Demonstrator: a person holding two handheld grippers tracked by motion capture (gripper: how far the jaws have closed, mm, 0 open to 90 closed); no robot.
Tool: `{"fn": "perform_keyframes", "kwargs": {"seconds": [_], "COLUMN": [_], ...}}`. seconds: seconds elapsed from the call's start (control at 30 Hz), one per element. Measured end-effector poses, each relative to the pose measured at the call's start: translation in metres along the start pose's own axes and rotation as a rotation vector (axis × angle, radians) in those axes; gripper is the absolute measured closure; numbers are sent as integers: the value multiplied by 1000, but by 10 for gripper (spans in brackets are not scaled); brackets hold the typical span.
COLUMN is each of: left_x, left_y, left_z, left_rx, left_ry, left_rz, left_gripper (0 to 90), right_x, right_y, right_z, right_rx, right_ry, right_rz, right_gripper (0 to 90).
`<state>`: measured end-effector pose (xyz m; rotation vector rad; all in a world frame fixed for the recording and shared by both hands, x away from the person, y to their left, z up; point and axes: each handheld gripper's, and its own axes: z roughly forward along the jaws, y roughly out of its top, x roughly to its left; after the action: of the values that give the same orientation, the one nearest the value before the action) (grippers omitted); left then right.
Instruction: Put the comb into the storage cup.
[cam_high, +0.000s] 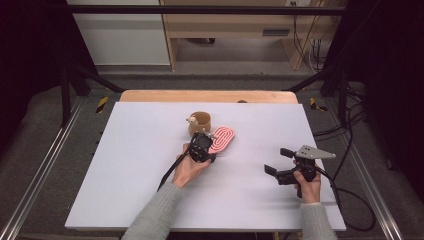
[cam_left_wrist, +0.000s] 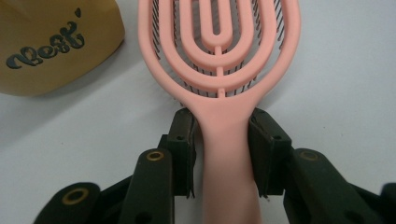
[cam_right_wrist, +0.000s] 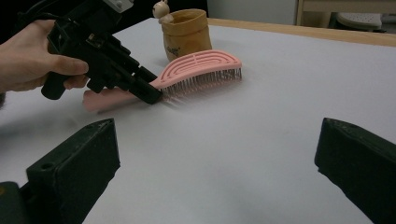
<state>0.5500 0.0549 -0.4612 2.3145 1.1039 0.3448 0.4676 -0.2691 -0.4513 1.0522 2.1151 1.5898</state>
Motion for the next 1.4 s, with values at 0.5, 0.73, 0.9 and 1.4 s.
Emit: {"fn": "perform_keyframes", "kwargs": {"seconds": [0.5, 0.73, 0.9, 1.4], "left_x": [2, 3, 2, 3], "left_y": [0, -1, 0, -1], "left_z": [0, -1, -4, -30], "left_rx": [4, -2, -11, -90], "left_ry": [-8, -5, -17, -28], "left_rz": [10, 14, 14, 9], "left_gripper": [673, 686, 688, 689], "right_x": [0, 0, 0, 0], "right_y": [0, 0, 0, 0], "right_z": [0, 0, 0, 0], "right_rx": [0, 0, 2, 0], "right_ry": [0, 1, 1, 0], "right_rz": [1, 0, 0, 3], "right_gripper": [3, 3, 3, 3]}}
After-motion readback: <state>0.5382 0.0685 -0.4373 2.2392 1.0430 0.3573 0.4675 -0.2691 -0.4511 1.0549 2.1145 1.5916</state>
